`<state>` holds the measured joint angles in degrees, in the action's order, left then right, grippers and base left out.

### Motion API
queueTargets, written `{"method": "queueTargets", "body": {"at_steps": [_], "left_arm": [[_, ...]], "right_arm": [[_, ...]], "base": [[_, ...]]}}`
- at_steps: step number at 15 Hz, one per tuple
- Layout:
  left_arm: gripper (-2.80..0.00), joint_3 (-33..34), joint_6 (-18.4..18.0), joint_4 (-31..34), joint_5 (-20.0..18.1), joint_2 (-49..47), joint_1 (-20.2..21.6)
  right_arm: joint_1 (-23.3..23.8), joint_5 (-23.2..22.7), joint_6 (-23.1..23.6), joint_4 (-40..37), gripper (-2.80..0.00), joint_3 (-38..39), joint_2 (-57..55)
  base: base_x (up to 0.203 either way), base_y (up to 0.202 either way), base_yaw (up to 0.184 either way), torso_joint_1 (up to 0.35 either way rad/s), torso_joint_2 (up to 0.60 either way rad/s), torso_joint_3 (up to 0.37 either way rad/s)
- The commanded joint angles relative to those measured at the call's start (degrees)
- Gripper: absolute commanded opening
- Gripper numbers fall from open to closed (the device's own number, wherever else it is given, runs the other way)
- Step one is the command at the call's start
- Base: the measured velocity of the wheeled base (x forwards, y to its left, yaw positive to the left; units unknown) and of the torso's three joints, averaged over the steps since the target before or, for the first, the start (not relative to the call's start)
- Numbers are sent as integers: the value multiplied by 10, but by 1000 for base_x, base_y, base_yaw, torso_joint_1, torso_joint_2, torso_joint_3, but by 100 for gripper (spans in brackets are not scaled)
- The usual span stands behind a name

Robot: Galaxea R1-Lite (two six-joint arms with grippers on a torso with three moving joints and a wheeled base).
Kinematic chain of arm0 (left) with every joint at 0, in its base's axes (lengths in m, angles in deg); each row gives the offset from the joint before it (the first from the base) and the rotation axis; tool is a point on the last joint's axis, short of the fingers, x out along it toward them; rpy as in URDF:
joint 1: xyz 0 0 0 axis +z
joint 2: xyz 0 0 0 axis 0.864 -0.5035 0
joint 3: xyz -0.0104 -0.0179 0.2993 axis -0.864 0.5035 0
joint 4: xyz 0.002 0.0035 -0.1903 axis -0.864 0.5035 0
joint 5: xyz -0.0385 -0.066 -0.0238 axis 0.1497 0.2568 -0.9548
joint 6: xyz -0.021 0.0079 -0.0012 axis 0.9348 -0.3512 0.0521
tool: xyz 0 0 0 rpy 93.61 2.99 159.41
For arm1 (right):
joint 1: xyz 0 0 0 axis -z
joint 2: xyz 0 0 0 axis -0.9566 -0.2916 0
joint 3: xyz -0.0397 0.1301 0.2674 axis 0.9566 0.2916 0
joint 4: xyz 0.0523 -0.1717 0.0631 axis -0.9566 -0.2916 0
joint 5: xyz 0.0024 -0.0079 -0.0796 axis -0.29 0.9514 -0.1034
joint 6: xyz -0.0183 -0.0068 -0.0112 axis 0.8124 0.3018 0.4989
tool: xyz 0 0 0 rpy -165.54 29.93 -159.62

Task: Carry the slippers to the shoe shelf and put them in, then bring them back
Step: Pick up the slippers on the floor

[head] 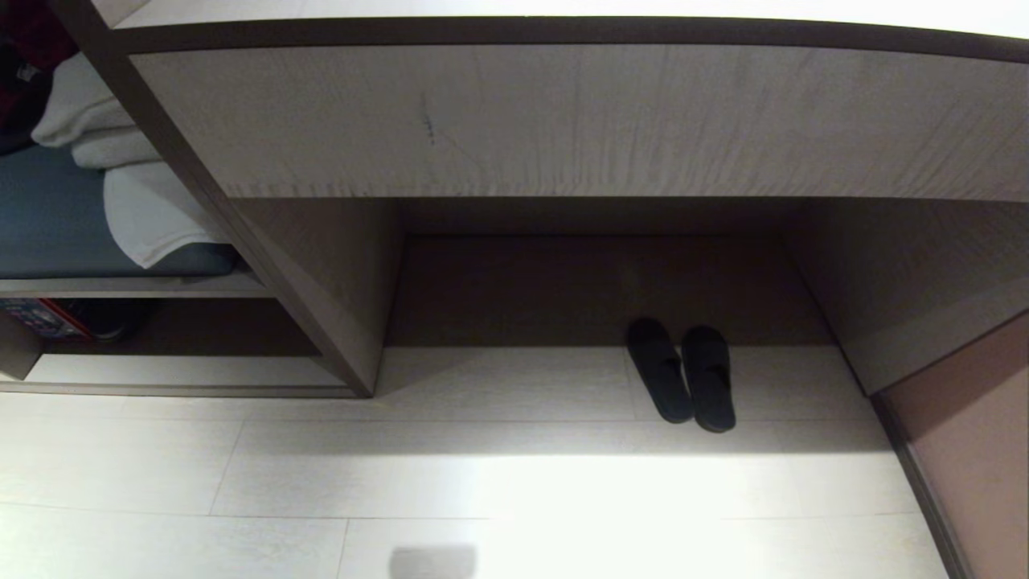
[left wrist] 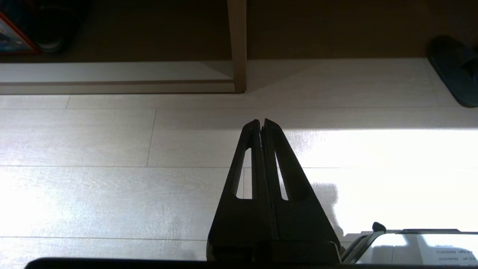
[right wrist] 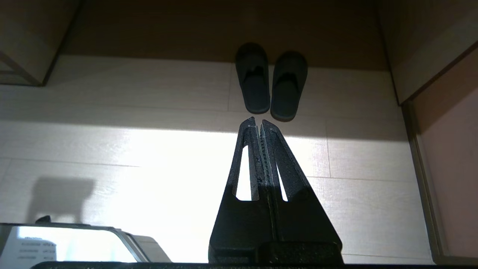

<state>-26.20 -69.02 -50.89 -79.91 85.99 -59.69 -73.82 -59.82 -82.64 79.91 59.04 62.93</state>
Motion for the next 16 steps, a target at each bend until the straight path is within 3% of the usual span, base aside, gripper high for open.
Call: {"method": "queueTargets", "body": {"at_steps": [1, 16], "left_arm": [[-280, 0, 0, 0, 0, 0, 0], [-280, 0, 0, 0, 0, 0, 0]], "right_arm": [[0, 0, 0, 0, -280, 0, 0], [0, 0, 0, 0, -280, 0, 0]], "base": [[0, 0, 0, 7, 5, -198], [0, 0, 0, 2, 2, -196]]}}
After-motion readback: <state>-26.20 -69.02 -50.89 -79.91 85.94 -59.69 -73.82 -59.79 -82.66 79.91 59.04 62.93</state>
